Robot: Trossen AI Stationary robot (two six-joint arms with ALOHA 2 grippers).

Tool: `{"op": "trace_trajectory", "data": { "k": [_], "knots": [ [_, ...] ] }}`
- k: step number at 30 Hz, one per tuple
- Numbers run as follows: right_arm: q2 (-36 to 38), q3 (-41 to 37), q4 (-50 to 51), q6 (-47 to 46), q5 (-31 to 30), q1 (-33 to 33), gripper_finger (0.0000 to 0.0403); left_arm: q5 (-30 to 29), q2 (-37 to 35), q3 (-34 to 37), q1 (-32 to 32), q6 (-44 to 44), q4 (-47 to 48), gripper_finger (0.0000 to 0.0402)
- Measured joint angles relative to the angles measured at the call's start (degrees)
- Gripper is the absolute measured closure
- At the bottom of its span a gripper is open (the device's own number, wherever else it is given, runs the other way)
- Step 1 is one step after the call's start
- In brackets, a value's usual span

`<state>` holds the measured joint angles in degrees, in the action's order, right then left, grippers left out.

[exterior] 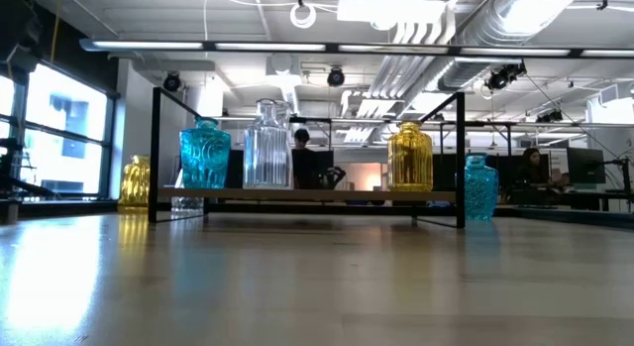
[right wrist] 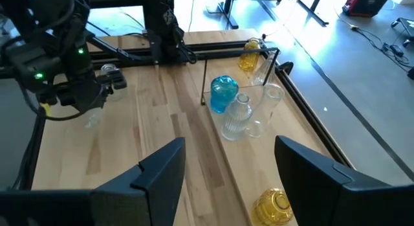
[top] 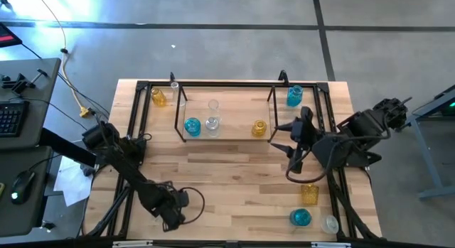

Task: Sort vases onto shelf
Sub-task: Put the transparent vase on the shelf aligned with the other transparent vases

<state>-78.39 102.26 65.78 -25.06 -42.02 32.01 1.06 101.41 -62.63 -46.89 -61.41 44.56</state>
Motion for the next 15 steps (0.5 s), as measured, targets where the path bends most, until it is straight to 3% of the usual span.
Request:
{"op": "trace_trajectory", "data": {
  "k": [15],
  "knots": [
    [0.00, 0.00, 0.00, -0.46, -0.04, 0.68, 0.0181, 2.10, 1.71, 0.81, 0.38, 0.52, -2.32, 0.0197]
  ]
}}
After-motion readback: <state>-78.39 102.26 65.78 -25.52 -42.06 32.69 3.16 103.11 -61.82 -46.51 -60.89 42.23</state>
